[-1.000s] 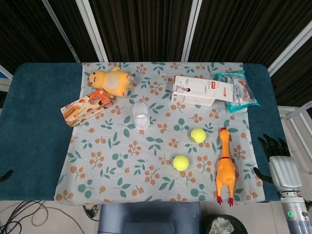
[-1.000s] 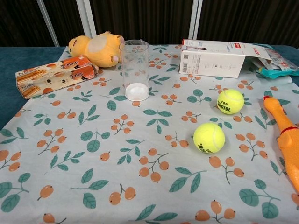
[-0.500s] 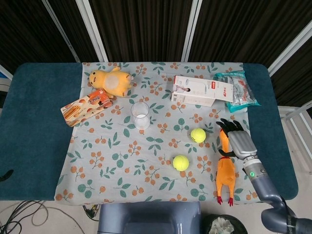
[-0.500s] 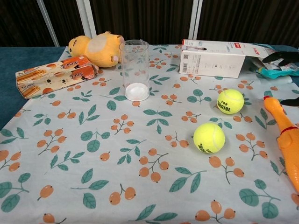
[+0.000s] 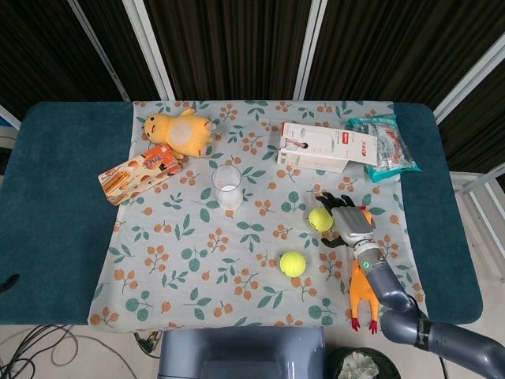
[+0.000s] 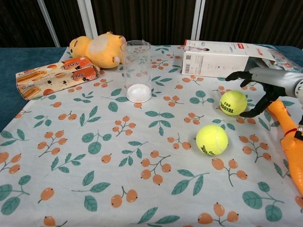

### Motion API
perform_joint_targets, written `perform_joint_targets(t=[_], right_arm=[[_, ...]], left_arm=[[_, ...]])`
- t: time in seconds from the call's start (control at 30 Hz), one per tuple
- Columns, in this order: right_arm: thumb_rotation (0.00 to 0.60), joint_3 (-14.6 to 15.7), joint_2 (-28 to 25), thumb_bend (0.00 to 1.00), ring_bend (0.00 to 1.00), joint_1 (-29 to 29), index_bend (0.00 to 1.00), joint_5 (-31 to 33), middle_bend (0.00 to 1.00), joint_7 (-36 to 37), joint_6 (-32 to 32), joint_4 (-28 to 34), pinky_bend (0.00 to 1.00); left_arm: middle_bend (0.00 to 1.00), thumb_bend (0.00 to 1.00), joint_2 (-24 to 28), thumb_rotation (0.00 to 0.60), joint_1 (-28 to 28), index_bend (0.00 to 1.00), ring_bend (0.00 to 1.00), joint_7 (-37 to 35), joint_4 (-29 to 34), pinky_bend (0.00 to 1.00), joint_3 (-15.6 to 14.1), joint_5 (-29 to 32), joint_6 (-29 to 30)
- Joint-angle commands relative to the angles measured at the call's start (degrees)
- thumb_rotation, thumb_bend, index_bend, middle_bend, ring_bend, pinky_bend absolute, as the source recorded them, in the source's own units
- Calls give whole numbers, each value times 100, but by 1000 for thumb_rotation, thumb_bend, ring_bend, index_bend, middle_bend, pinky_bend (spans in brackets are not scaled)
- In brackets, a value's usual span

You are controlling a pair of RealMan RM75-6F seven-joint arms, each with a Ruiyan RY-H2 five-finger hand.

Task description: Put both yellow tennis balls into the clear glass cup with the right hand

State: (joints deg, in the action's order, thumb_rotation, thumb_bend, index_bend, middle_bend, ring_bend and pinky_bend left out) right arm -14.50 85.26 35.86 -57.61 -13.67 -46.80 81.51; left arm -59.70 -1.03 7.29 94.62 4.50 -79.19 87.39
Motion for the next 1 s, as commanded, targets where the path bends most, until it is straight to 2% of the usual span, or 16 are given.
perform_joint_targets(t=[0.03,0.2,0.3,0.37,0.53,0.8,1.0], right_arm=[[600,25,197,309,178,138,112,121,108,-97,57,-195,0],[600,31,380,310,216,280,124,291,131,-202,85,-406,0],[600,11,472,309,287,319,188,319,171,-202,-1,-465,25],[600,4,532,310,359,335,261,318,223,-227,-89,-519,95],[600,44,667,310,448,372,352,347,287,-423,-273,-679,250],[600,36,799,310,595,425,505,447,416,-584,-444,-786,432],[600,-81,745,314,640,465,524,404,445,-529,-572,-671,532]], left_arm=[[0,8,6,600,0,50,0,-15,-5,51,8,13,-1],[0,8,27,600,3,49,0,-70,-17,51,32,68,-14],[0,8,37,600,3,50,0,-89,-16,51,35,77,-18],[0,8,40,600,5,49,0,-93,-13,51,30,63,-11],[0,8,39,600,8,49,0,-82,-8,51,21,51,-7],[0,8,49,600,12,50,0,-89,-3,51,32,82,-7],[0,8,79,600,41,50,0,-155,5,51,40,80,40]])
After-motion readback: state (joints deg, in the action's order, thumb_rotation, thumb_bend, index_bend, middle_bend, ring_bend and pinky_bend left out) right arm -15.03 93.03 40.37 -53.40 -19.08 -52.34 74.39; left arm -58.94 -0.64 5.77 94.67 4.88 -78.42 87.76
